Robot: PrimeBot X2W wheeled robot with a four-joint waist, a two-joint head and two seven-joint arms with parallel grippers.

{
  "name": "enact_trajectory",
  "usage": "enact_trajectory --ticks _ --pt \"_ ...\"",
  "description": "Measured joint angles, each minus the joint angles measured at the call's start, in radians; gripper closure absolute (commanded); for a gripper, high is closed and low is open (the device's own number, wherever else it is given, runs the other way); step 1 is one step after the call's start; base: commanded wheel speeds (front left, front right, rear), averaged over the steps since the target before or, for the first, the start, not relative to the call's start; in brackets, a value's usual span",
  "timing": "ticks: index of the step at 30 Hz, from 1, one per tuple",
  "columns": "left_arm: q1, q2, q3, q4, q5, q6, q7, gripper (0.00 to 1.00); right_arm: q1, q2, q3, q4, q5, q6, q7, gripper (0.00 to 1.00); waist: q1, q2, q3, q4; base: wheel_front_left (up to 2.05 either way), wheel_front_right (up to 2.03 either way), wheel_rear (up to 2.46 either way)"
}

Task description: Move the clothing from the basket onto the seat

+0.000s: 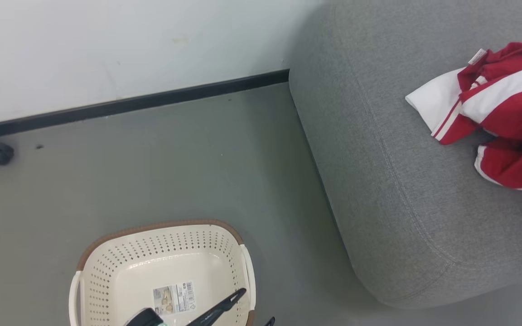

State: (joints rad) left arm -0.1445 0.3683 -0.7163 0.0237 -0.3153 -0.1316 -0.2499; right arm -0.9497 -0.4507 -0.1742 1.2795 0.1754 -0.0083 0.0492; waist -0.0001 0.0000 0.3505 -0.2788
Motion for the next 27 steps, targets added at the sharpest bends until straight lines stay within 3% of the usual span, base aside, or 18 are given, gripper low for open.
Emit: enact_trajectory --ticks 5,9,21,27 --pt "0.011 -0.016 -0.012 0.012 0.0 0.0 0.0 0.0 0.005 -0.026 0.012 0.01 -0.002 0.037 0.075 0.0 0.0 0.0 -0.031 -0.004 0.0 0.0 0.0" --pt "0.01 -0.028 -0.013 0.021 0.0 0.0 0.0 0.0 0.005 -0.048 0.029 0.011 -0.02 0.04 0.111 0.0 0.0 0.0 -0.051 -0.005 0.0 0.0 0.0" --pt "0.011 -0.053 -0.023 0.036 -0.002 0.0 0.0 0.0 -0.034 -0.106 0.033 -0.03 -0.032 0.039 0.123 0.0 0.0 -0.0001 -0.085 0.005 0.0 0.0 0.0" --pt "0.011 -0.054 -0.023 0.036 -0.002 0.0 0.0 0.0 -0.108 -0.138 0.053 -0.118 -0.058 0.01 0.051 0.0 0.0001 -0.0001 -0.085 0.011 0.0 0.0 0.0"
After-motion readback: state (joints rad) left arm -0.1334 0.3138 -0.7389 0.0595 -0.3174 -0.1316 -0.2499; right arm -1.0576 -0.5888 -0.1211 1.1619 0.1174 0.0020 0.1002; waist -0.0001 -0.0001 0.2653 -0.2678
